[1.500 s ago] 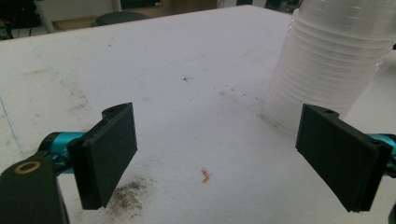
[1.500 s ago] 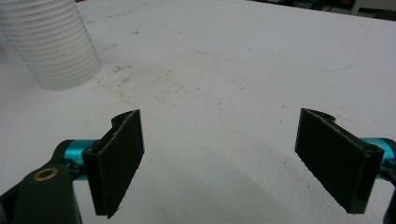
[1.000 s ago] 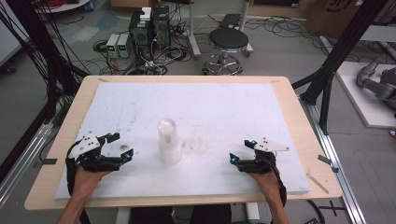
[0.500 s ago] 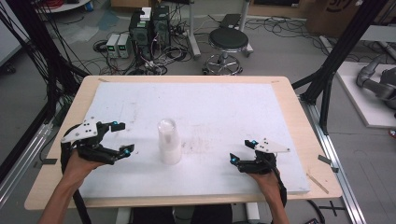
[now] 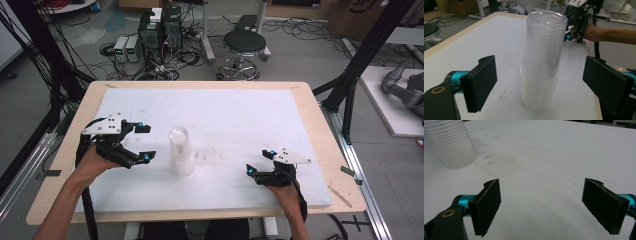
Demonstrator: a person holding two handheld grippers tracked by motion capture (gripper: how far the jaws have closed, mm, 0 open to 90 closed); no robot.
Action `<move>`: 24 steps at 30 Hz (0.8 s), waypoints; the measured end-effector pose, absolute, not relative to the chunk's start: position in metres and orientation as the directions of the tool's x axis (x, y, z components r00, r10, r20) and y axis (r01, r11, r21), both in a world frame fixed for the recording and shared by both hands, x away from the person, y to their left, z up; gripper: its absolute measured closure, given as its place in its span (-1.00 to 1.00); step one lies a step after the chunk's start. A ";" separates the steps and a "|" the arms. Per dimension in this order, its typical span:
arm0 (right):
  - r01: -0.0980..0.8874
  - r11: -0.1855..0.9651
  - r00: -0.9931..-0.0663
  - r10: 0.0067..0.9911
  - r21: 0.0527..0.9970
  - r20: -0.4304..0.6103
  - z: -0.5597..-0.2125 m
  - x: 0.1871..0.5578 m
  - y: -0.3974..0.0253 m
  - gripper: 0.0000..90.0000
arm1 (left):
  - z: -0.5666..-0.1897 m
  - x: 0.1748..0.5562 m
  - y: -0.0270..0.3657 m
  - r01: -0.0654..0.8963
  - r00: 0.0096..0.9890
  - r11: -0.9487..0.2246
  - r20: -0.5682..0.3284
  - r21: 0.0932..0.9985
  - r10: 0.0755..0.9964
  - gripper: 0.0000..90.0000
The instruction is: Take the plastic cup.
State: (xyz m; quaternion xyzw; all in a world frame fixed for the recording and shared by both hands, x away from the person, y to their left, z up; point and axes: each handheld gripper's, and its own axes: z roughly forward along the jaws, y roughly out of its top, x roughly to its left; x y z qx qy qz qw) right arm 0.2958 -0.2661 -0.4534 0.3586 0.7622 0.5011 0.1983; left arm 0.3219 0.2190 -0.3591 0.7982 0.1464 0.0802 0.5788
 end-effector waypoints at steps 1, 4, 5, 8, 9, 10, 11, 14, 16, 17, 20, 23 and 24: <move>0.344 0.242 -0.664 0.746 0.907 0.053 -0.453 0.296 -0.266 -0.66 | -0.359 0.323 0.217 0.143 0.946 -0.292 -0.044 0.946 0.321 -0.73; 0.346 0.243 -0.664 0.746 0.906 0.054 -0.453 0.296 -0.266 -0.66 | -0.357 0.326 0.209 0.142 0.952 -0.296 -0.048 0.944 0.302 -0.73; 0.346 0.243 -0.664 0.746 0.906 0.053 -0.453 0.296 -0.266 -0.66 | -0.357 0.326 0.209 0.142 0.952 -0.296 -0.048 0.944 0.302 -0.73; 0.349 0.242 -0.663 0.747 0.905 0.056 -0.453 0.296 -0.266 -0.66 | -0.354 0.329 0.198 0.140 0.960 -0.305 -0.053 0.942 0.275 -0.73; 0.349 0.242 -0.663 0.747 0.905 0.056 -0.453 0.296 -0.266 -0.66 | -0.353 0.330 0.196 0.140 0.961 -0.309 -0.054 0.941 0.270 -0.73; 0.351 0.241 -0.663 0.747 0.905 0.058 -0.453 0.296 -0.266 -0.66 | -0.353 0.331 0.193 0.138 0.963 -0.304 -0.056 0.943 0.264 -0.73; 0.346 0.244 -0.664 0.746 0.906 0.053 -0.454 0.296 -0.266 -0.66 | -0.352 0.332 0.191 0.139 0.964 -0.297 -0.061 0.945 0.259 -0.73; 0.346 0.245 -0.664 0.746 0.906 0.052 -0.454 0.296 -0.266 -0.66 | -0.354 0.335 0.184 0.145 0.968 -0.300 -0.072 0.943 0.242 -0.73; 0.346 0.246 -0.664 0.746 0.906 0.051 -0.454 0.296 -0.266 -0.66 | -0.357 0.337 0.179 0.156 0.968 -0.302 -0.085 0.940 0.236 -0.73; 0.346 0.246 -0.664 0.746 0.906 0.051 -0.454 0.296 -0.266 -0.66 | -0.357 0.337 0.179 0.156 0.968 -0.302 -0.085 0.940 0.236 -0.73; 0.349 0.244 -0.663 0.747 0.905 0.054 -0.453 0.296 -0.266 -0.66 | -0.359 0.340 0.173 0.161 0.969 -0.303 -0.093 0.939 0.227 -0.73; 0.347 0.244 -0.663 0.747 0.906 0.053 -0.453 0.296 -0.266 -0.66 | -0.361 0.343 0.166 0.161 0.972 -0.318 -0.093 0.934 0.218 -0.73; 0.347 0.244 -0.663 0.747 0.906 0.052 -0.453 0.296 -0.266 -0.66 | -0.362 0.343 0.164 0.160 0.971 -0.323 -0.091 0.933 0.219 -0.73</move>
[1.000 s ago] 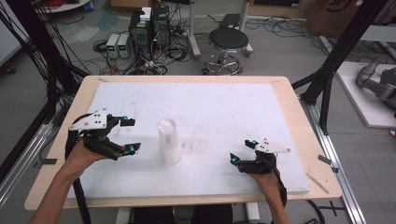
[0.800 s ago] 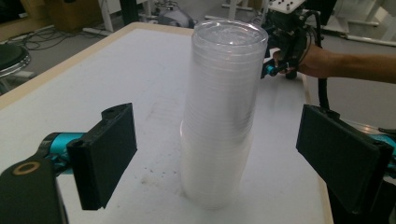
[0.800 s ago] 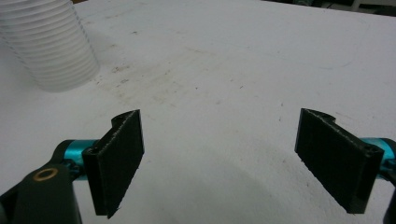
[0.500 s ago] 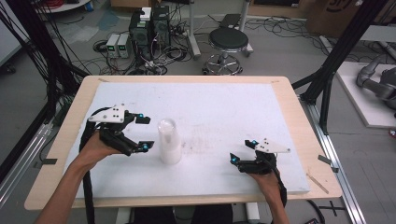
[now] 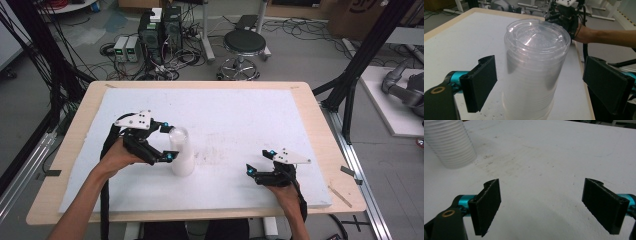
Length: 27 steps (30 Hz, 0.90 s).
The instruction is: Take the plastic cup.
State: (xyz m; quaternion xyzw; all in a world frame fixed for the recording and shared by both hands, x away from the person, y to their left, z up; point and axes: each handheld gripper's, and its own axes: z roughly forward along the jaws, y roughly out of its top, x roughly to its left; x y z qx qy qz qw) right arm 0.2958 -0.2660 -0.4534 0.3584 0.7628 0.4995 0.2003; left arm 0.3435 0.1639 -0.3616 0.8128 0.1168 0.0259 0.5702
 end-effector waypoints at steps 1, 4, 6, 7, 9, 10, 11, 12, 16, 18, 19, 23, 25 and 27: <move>0.347 0.244 -0.663 0.747 0.906 0.053 -0.453 0.296 -0.266 -0.66 | -0.362 0.344 0.162 0.164 0.971 -0.321 -0.095 0.933 0.220 -0.73; 0.347 0.244 -0.662 0.747 0.905 0.053 -0.453 0.296 -0.266 -0.66 | -0.364 0.345 0.158 0.162 0.972 -0.329 -0.094 0.930 0.214 -0.73; 0.347 0.244 -0.662 0.747 0.906 0.052 -0.453 0.296 -0.266 -0.66 | -0.364 0.346 0.155 0.157 0.973 -0.335 -0.088 0.929 0.213 -0.73; 0.346 0.244 -0.662 0.748 0.906 0.051 -0.453 0.296 -0.266 -0.66 | -0.365 0.346 0.154 0.159 0.973 -0.334 -0.090 0.929 0.213 -0.73; 0.345 0.245 -0.662 0.748 0.906 0.050 -0.453 0.296 -0.266 -0.66 | -0.366 0.347 0.152 0.158 0.974 -0.341 -0.088 0.927 0.211 -0.72; 0.344 0.245 -0.662 0.748 0.906 0.049 -0.453 0.296 -0.266 -0.66 | -0.366 0.347 0.151 0.162 0.974 -0.342 -0.093 0.926 0.209 -0.72; 0.342 0.246 -0.662 0.748 0.907 0.047 -0.453 0.296 -0.266 -0.66 | -0.366 0.348 0.151 0.157 0.974 -0.346 -0.087 0.925 0.207 -0.72; 0.342 0.246 -0.663 0.748 0.907 0.047 -0.453 0.296 -0.266 -0.66 | -0.366 0.348 0.150 0.157 0.974 -0.348 -0.086 0.924 0.211 -0.70; 0.342 0.245 -0.662 0.748 0.907 0.048 -0.453 0.296 -0.266 -0.66 | -0.367 0.349 0.149 0.163 0.972 -0.344 -0.091 0.925 0.217 -0.61; 0.342 0.245 -0.663 0.747 0.907 0.048 -0.453 0.296 -0.266 -0.66 | -0.367 0.350 0.148 0.165 0.972 -0.348 -0.093 0.923 0.215 -0.59; 0.342 0.245 -0.663 0.747 0.907 0.048 -0.453 0.296 -0.266 -0.66 | -0.367 0.350 0.148 0.166 0.972 -0.350 -0.094 0.922 0.215 -0.57; 0.340 0.247 -0.663 0.747 0.907 0.045 -0.454 0.296 -0.266 -0.66 | -0.368 0.351 0.149 0.170 0.970 -0.358 -0.093 0.918 0.224 -0.49; 0.341 0.246 -0.662 0.748 0.907 0.047 -0.453 0.296 -0.266 -0.66 | -0.368 0.351 0.149 0.170 0.971 -0.363 -0.092 0.916 0.222 -0.45; 0.344 0.245 -0.662 0.748 0.906 0.049 -0.453 0.296 -0.266 -0.66 | -0.369 0.351 0.148 0.173 0.971 -0.367 -0.094 0.914 0.222 -0.45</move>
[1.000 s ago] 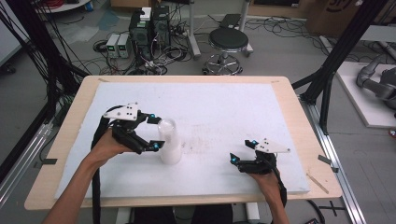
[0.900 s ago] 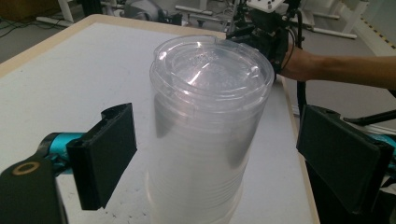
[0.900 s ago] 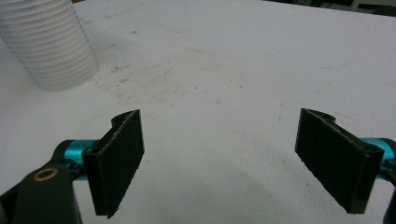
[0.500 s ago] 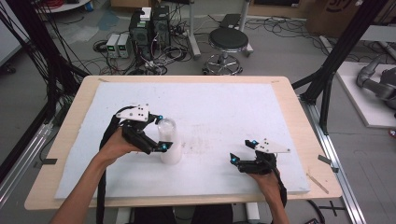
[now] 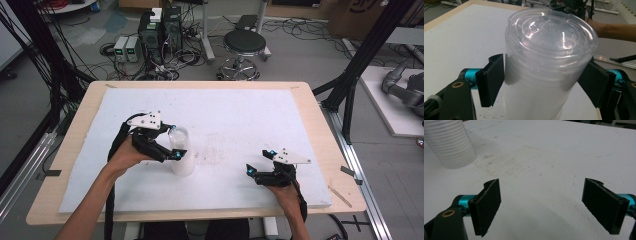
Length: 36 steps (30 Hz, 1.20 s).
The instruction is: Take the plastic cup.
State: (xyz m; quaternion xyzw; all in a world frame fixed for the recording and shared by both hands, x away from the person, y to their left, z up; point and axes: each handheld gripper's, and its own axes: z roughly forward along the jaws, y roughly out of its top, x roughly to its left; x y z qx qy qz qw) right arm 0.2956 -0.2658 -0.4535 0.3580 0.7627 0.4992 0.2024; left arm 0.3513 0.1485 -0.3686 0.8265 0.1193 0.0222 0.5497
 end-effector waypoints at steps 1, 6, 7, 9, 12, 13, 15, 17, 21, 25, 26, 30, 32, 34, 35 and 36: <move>0.344 0.246 -0.662 0.748 0.906 0.048 -0.453 0.296 -0.266 -0.66 | -0.369 0.351 0.148 0.171 0.971 -0.369 -0.093 0.914 0.220 -0.45; 0.343 0.246 -0.661 0.749 0.907 0.047 -0.453 0.296 -0.266 -0.66 | -0.369 0.352 0.147 0.170 0.971 -0.372 -0.091 0.913 0.219 -0.41; 0.342 0.246 -0.662 0.748 0.907 0.047 -0.453 0.296 -0.266 -0.66 | -0.369 0.352 0.147 0.167 0.972 -0.371 -0.089 0.913 0.218 -0.38; 0.342 0.246 -0.661 0.749 0.907 0.047 -0.453 0.296 -0.266 -0.66 | -0.369 0.352 0.148 0.171 0.971 -0.369 -0.092 0.914 0.221 -0.33; 0.346 0.244 -0.660 0.749 0.906 0.050 -0.453 0.296 -0.266 -0.66 | -0.369 0.352 0.148 0.170 0.970 -0.371 -0.090 0.913 0.224 -0.33; 0.346 0.245 -0.660 0.749 0.906 0.049 -0.453 0.296 -0.266 -0.66 | -0.369 0.352 0.148 0.170 0.970 -0.373 -0.088 0.912 0.226 -0.33; 0.345 0.245 -0.661 0.749 0.906 0.049 -0.453 0.296 -0.266 -0.66 | -0.369 0.352 0.148 0.169 0.970 -0.373 -0.086 0.912 0.228 -0.30; 0.346 0.246 -0.660 0.749 0.906 0.048 -0.454 0.296 -0.266 -0.66 | -0.369 0.352 0.148 0.170 0.970 -0.373 -0.088 0.912 0.228 -0.28; 0.345 0.246 -0.659 0.751 0.906 0.047 -0.454 0.296 -0.266 -0.66 | -0.369 0.352 0.148 0.171 0.969 -0.373 -0.087 0.912 0.231 -0.27; 0.347 0.246 -0.659 0.751 0.905 0.049 -0.454 0.296 -0.266 -0.66 | -0.369 0.351 0.148 0.173 0.968 -0.371 -0.088 0.912 0.234 -0.27; 0.345 0.246 -0.658 0.751 0.906 0.047 -0.454 0.296 -0.266 -0.66 | -0.368 0.351 0.148 0.172 0.968 -0.371 -0.087 0.912 0.235 -0.27; 0.349 0.246 -0.659 0.750 0.904 0.050 -0.454 0.296 -0.266 -0.66 | -0.367 0.350 0.148 0.174 0.967 -0.368 -0.087 0.913 0.241 -0.27; 0.350 0.247 -0.660 0.750 0.904 0.051 -0.454 0.296 -0.266 -0.66 | -0.367 0.350 0.148 0.174 0.967 -0.368 -0.088 0.914 0.239 -0.27; 0.352 0.245 -0.659 0.750 0.903 0.053 -0.453 0.296 -0.266 -0.66 | -0.366 0.350 0.149 0.179 0.965 -0.360 -0.093 0.916 0.243 -0.27; 0.349 0.248 -0.660 0.750 0.904 0.049 -0.454 0.296 -0.266 -0.66 | -0.365 0.350 0.149 0.180 0.966 -0.355 -0.096 0.917 0.241 -0.27; 0.350 0.247 -0.660 0.750 0.904 0.051 -0.454 0.296 -0.266 -0.66 | -0.364 0.350 0.149 0.183 0.965 -0.352 -0.099 0.918 0.245 -0.27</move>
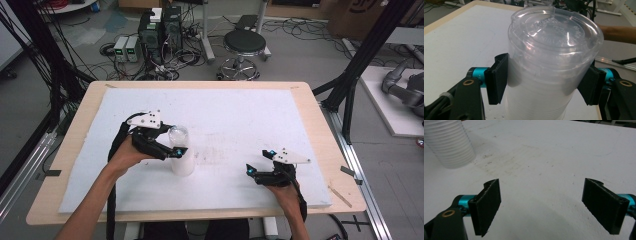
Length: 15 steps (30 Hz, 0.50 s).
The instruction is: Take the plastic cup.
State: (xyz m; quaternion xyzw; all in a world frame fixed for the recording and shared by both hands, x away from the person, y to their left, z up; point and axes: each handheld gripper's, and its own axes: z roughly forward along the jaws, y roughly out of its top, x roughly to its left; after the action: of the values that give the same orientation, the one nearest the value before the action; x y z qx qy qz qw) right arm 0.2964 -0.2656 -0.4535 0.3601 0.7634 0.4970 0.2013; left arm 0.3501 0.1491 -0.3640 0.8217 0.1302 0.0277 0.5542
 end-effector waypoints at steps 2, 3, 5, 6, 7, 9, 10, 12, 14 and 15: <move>0.350 0.247 -0.660 0.750 0.904 0.050 -0.454 0.297 -0.266 -0.66 | -0.361 0.350 0.150 0.184 0.965 -0.358 -0.098 0.916 0.244 -0.27; 0.351 0.246 -0.660 0.750 0.904 0.052 -0.454 0.297 -0.266 -0.66 | -0.359 0.350 0.150 0.182 0.964 -0.361 -0.095 0.915 0.247 -0.27; 0.352 0.246 -0.659 0.750 0.903 0.053 -0.454 0.297 -0.266 -0.66 | -0.355 0.349 0.150 0.179 0.965 -0.360 -0.092 0.916 0.247 -0.27; 0.352 0.246 -0.659 0.750 0.903 0.053 -0.454 0.297 -0.266 -0.66 | -0.349 0.348 0.149 0.172 0.966 -0.358 -0.085 0.918 0.246 -0.27; 0.353 0.245 -0.659 0.750 0.903 0.054 -0.454 0.297 -0.266 -0.66 | -0.344 0.347 0.149 0.169 0.966 -0.357 -0.082 0.919 0.245 -0.27; 0.353 0.245 -0.659 0.750 0.903 0.054 -0.454 0.297 -0.266 -0.66 | -0.335 0.347 0.149 0.155 0.967 -0.358 -0.068 0.921 0.245 -0.26; 0.353 0.245 -0.659 0.750 0.903 0.054 -0.454 0.297 -0.266 -0.66 | -0.335 0.347 0.149 0.155 0.967 -0.358 -0.068 0.921 0.245 -0.26; 0.350 0.247 -0.660 0.749 0.904 0.050 -0.454 0.297 -0.266 -0.66 | -0.320 0.346 0.149 0.140 0.968 -0.360 -0.051 0.922 0.245 -0.26; 0.353 0.246 -0.659 0.750 0.903 0.054 -0.453 0.296 -0.266 -0.66 | -0.315 0.346 0.149 0.133 0.969 -0.360 -0.044 0.923 0.244 -0.26; 0.352 0.244 -0.659 0.750 0.903 0.054 -0.454 0.296 -0.266 -0.66 | -0.304 0.345 0.150 0.124 0.969 -0.362 -0.033 0.924 0.247 -0.26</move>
State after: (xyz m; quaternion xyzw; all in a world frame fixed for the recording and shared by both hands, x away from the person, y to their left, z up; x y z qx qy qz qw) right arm 0.2963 -0.2655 -0.4535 0.3613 0.7630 0.4973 0.2000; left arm 0.3452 0.1496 -0.3045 0.8234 0.1125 0.0555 0.5534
